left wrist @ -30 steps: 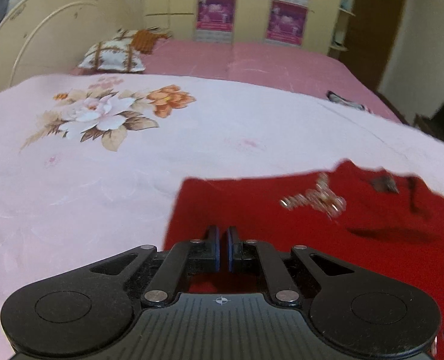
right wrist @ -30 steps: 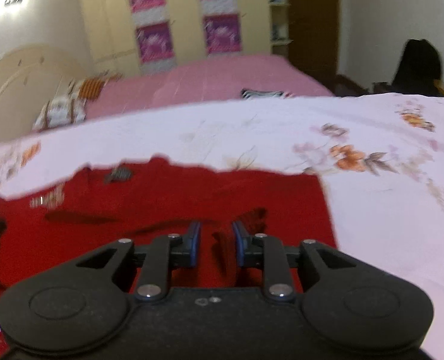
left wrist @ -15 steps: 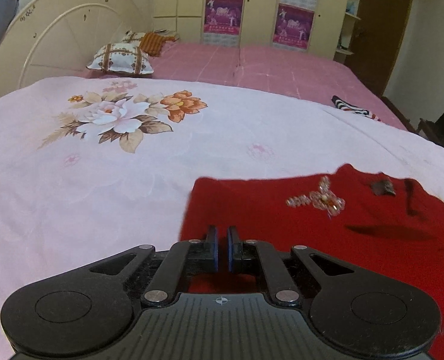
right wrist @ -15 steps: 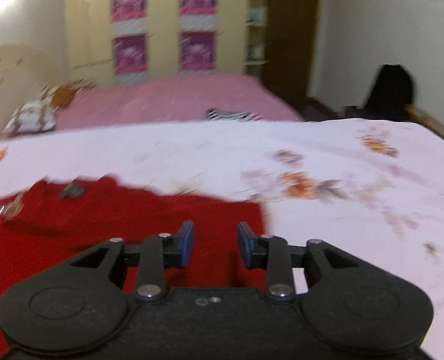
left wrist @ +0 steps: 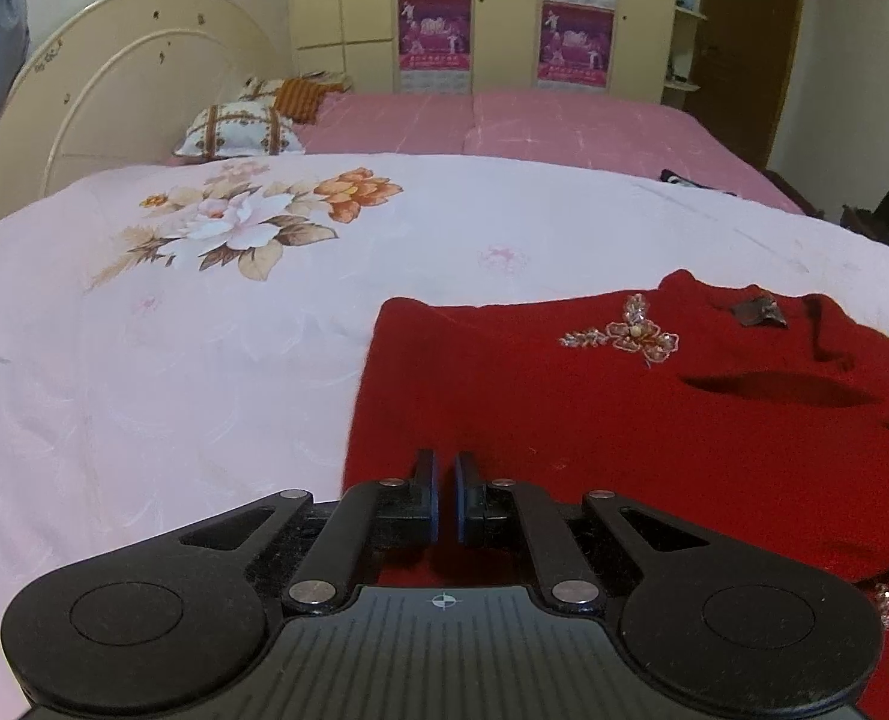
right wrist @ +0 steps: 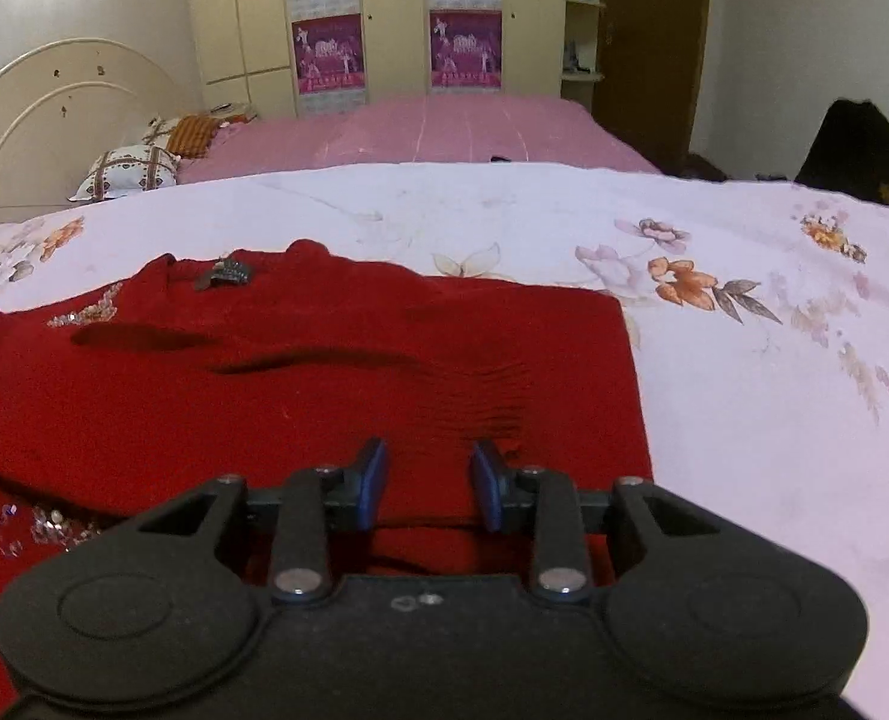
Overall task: Fold small clothes
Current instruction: 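Grasp the sweater hem with both tools and fold it toward the collar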
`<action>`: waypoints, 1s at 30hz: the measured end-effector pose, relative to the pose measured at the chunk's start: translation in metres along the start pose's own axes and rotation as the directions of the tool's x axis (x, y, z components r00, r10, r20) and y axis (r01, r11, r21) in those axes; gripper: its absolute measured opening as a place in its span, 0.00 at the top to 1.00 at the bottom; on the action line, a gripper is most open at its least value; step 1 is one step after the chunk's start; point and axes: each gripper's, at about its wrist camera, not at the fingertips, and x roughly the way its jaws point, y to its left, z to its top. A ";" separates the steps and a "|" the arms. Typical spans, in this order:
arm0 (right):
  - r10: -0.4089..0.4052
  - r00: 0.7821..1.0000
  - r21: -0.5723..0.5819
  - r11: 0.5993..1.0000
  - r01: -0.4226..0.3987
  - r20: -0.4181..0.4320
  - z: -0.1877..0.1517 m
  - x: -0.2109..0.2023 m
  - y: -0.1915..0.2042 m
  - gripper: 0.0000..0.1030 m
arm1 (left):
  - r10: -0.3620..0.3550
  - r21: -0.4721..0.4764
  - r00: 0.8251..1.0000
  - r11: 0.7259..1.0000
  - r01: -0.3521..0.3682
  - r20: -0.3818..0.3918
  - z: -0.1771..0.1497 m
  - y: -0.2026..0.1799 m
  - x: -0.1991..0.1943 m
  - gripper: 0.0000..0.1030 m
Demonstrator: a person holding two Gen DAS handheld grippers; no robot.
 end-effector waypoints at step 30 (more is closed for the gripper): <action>0.143 0.988 -0.161 0.975 -0.152 -0.061 -0.071 -0.073 0.021 0.74 | -0.048 0.036 0.997 0.998 0.050 -0.054 -0.086 -0.025 -0.084 0.95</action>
